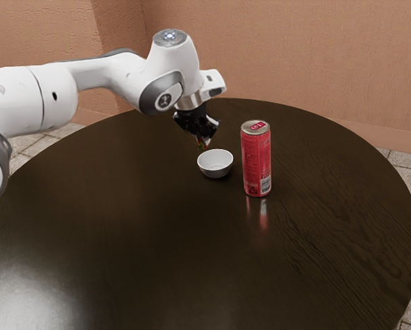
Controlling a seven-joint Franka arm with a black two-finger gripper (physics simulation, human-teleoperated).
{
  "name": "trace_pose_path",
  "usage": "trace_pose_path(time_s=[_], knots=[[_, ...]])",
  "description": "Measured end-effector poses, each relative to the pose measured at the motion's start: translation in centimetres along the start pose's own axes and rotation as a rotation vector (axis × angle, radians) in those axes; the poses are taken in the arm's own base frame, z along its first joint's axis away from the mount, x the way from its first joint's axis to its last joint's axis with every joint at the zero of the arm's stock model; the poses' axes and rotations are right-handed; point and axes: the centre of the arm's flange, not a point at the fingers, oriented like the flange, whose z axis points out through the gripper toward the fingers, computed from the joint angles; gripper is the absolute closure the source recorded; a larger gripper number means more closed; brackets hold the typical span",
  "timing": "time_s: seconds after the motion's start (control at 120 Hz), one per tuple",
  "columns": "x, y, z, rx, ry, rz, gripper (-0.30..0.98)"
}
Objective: Take strawberry from the bowl
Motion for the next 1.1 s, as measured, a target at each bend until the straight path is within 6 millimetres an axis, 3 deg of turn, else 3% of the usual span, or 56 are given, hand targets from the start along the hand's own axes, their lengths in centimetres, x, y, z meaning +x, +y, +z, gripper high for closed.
trace_pose_path(time_s=[0.242,0.458,0.808,0.942,1.1], knots=[[-4.8,1.8,2.2,-0.014,-0.105,0.000,0.79],[-8.3,5.7,4.5,-0.048,-0.184,0.035,0.79],[-10.1,14.0,6.6,-0.146,-0.176,0.109,0.79],[-9.8,14.9,7.1,-0.172,-0.170,0.104,0.56],[-9.7,15.5,6.2,-0.187,-0.163,0.113,0.27]])
